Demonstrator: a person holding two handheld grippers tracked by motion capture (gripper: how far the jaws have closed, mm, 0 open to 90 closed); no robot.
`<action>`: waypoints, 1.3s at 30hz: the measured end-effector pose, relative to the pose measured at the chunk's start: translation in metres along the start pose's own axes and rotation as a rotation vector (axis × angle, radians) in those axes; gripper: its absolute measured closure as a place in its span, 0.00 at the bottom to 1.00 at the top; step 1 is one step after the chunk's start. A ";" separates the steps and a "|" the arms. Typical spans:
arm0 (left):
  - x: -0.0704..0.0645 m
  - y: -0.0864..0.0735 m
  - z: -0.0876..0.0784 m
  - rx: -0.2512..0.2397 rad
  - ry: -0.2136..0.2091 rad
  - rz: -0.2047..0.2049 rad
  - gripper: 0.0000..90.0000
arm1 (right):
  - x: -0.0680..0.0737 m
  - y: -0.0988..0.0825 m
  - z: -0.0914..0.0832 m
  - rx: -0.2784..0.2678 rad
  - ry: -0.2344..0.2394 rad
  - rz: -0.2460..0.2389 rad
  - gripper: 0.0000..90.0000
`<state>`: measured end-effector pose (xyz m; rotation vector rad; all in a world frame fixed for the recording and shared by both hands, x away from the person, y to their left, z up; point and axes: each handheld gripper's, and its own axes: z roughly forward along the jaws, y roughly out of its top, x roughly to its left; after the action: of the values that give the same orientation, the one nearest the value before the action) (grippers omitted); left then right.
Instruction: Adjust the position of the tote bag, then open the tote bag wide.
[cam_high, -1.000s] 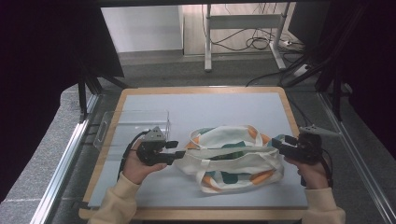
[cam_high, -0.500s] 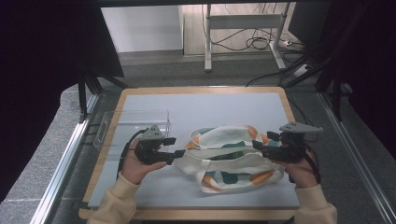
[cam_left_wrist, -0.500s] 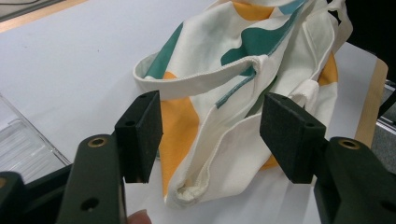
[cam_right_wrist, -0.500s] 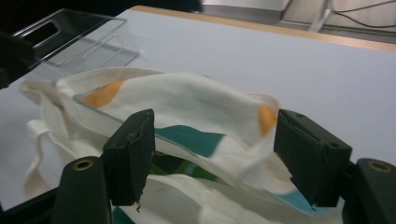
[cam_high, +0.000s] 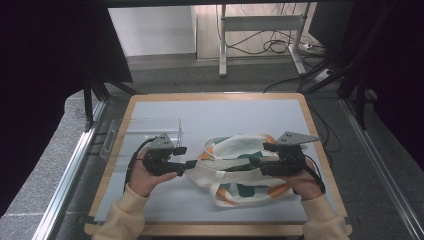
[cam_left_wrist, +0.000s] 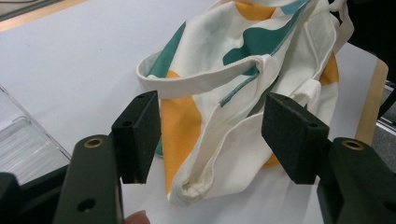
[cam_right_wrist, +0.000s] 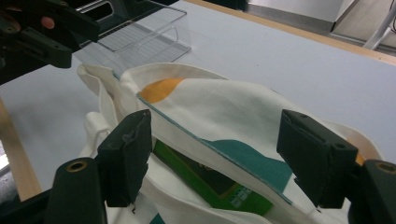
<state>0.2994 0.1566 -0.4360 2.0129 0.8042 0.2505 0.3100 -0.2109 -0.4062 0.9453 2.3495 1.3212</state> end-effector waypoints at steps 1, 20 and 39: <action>0.000 0.001 0.000 -0.003 0.003 0.001 0.42 | 0.001 0.000 0.000 -0.005 0.005 0.000 0.30; -0.012 0.027 0.008 -0.001 -0.015 0.042 0.40 | 0.011 -0.006 -0.002 0.000 0.039 -0.020 0.30; -0.020 0.051 0.052 0.096 -0.088 0.097 0.42 | 0.012 -0.007 -0.002 0.001 0.047 -0.026 0.30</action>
<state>0.3311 0.0895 -0.4202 2.1406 0.6756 0.1798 0.2967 -0.2071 -0.4102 0.8899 2.3888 1.3465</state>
